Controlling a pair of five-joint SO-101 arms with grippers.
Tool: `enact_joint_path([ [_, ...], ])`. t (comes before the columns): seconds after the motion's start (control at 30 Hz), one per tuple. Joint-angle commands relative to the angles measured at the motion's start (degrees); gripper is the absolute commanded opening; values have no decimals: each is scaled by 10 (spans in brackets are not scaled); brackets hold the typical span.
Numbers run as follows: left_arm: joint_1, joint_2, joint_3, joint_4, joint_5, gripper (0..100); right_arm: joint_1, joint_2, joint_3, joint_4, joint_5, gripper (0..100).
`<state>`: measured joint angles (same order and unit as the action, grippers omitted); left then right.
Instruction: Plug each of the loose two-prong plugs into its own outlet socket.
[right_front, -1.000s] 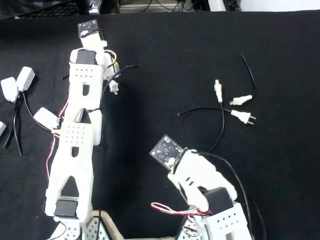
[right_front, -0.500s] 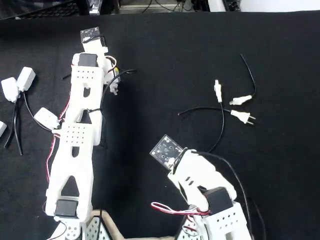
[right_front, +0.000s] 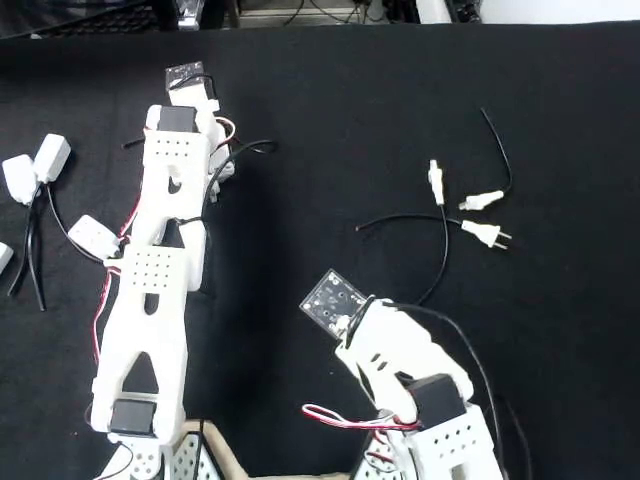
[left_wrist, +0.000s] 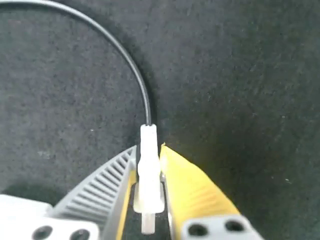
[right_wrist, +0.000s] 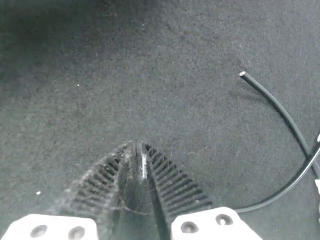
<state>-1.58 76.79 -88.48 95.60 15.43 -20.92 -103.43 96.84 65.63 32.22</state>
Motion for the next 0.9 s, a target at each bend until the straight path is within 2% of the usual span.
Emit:
enact_joint_path([
  [0.0, -5, -10, -4, 14, -4, 43, -6, -53, -3, -1, 0, 12],
  [0.3, 2, -14, -6, 13, -5, 30, -6, -53, -3, -2, 0, 12],
  [0.47, 38, -23, -72, 30, -5, 29, -6, -53, -3, -4, 0, 12],
  [0.63, 80, -127, -65, 52, -5, 29, -3, -53, -3, -11, -1, 12],
  [0.87, 83, -285, -67, 52, 0, 29, -3, -57, -3, -28, -1, 12],
])
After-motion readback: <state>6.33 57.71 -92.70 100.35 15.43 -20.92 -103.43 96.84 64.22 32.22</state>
